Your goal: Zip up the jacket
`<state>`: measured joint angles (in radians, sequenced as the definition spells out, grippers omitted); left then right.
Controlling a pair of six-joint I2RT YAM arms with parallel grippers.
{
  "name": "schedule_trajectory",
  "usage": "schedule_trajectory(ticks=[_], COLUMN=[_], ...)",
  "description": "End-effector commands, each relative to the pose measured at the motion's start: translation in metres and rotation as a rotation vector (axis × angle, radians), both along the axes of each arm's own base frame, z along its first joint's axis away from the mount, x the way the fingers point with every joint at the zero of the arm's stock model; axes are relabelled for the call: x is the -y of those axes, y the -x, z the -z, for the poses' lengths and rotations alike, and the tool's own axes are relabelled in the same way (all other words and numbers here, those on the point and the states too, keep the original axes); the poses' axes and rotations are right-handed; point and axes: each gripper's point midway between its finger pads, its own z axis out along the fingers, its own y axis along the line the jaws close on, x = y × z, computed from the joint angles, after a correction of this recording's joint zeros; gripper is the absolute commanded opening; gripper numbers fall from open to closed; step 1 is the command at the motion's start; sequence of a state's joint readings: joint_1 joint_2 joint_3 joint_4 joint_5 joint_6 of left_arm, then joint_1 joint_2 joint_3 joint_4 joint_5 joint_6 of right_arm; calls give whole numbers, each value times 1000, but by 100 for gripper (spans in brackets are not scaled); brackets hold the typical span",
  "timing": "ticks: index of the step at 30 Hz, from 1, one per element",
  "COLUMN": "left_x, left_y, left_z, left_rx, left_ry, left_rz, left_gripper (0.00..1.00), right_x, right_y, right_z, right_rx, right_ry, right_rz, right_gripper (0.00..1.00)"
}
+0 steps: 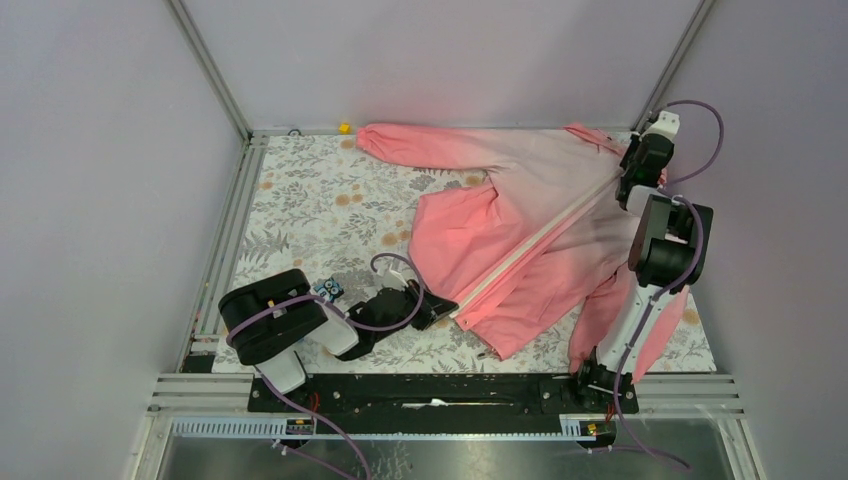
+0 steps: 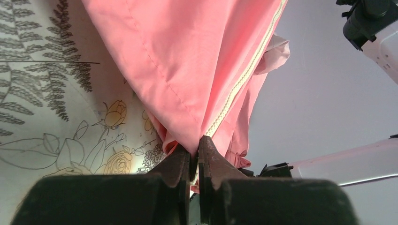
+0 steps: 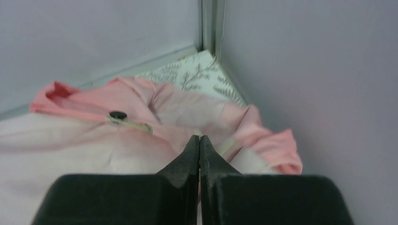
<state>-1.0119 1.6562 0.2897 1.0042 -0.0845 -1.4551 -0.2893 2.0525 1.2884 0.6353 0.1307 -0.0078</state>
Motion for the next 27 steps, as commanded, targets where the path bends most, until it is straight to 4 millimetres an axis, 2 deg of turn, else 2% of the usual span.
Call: schedule_trajectory(ticks=[1,4,7,11,12,14,15,18,19,20,21,23,27], left_x=[-11,-14,-14,-5,-3,-2,-2,-7,-11,-15,-20,-27,-37], left_y=[13,13,10,7,6,5,4,2,3,3,3,2,-1], left_z=[11,12,12,4,2,1,-1,-12,-11,-14,-16,-22,-53], left_rx=[-11,-8,6,44,48,38,44,79,84,94,103,108,173], left_ry=[-32,-38,-50,-46,-47,-54,-59,-84,-111,-128,-147,-168,-219], left_rz=[33,28,22,44,48,43,41,18,15,8,-4,-27,-54], left_gripper=[0,0,0,0,7,33,44,73,76,78,80,82,86], right_x=[53,60,67,55,52,49,47,30,24,13,-6,-36,-119], right_y=[-27,-37,-50,-63,-63,-61,-57,-37,-25,-15,-2,22,103], right_z=[-86,-88,-82,-70,-69,-67,-66,-67,-65,-68,-63,-70,-45], right_rx=[228,238,223,203,200,188,166,112,75,48,-21,-75,-307], right_ry=[149,161,182,145,118,55,39,-2,-10,-21,-51,-126,-351], right_rz=[77,54,41,-46,-53,-43,-36,62,126,169,197,253,228], right_gripper=[0,0,0,1,13,50,60,93,99,99,100,100,100])
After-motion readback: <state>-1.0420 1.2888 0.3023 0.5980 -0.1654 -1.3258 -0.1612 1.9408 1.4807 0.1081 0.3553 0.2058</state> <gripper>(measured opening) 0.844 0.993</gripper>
